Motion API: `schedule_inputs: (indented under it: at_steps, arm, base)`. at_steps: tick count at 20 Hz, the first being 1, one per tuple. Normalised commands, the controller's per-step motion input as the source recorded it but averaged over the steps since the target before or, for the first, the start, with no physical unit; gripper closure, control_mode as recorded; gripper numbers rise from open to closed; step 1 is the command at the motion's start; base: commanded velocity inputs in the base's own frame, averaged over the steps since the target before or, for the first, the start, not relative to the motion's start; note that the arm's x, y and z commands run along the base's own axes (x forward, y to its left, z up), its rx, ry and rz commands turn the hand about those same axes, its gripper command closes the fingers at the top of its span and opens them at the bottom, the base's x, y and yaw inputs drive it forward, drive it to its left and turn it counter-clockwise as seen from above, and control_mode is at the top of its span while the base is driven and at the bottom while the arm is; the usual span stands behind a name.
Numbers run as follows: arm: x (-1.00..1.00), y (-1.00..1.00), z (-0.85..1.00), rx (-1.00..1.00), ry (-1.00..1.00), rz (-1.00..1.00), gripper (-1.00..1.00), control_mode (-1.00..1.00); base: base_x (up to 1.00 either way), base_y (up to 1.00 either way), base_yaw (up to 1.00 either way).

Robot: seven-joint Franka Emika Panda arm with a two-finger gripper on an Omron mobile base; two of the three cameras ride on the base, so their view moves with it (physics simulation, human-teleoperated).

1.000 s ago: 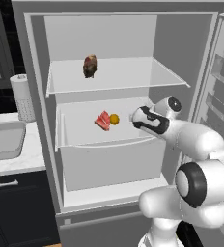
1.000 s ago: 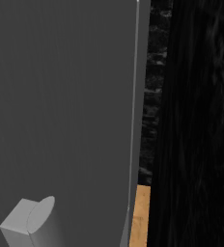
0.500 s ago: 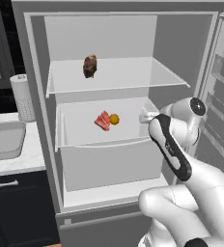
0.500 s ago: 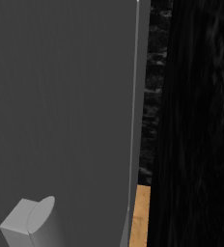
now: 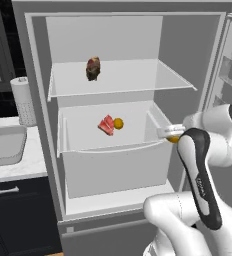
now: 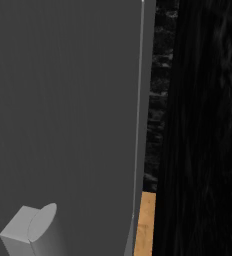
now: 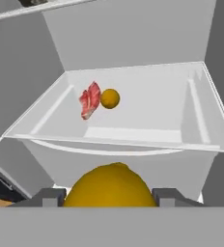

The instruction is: Place one lemon and one steak in each tupperware on the nearby counter, to pack two identical lunches.

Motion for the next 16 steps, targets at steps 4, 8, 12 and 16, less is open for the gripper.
schedule_inputs:
  at_steps: [4, 8, 12, 16]
  arm:
    - [-0.58, 0.36, 0.51, 0.00, 0.02, 0.03, 1.00, -1.00]
    - [-0.48, 0.50, 0.36, 0.00, 0.04, 0.04, 1.00, -1.00]
    - [-0.42, 0.44, 0.35, -0.04, 0.10, 0.08, 1.00, -1.00]
    - [-0.48, 0.45, 0.28, -0.13, 0.10, 0.09, 1.00, -1.00]
  base:
    - [0.00, 0.00, 0.00]
    - [0.00, 0.00, 0.00]
    - [0.00, 0.00, 0.00]
    - [0.00, 0.00, 0.00]
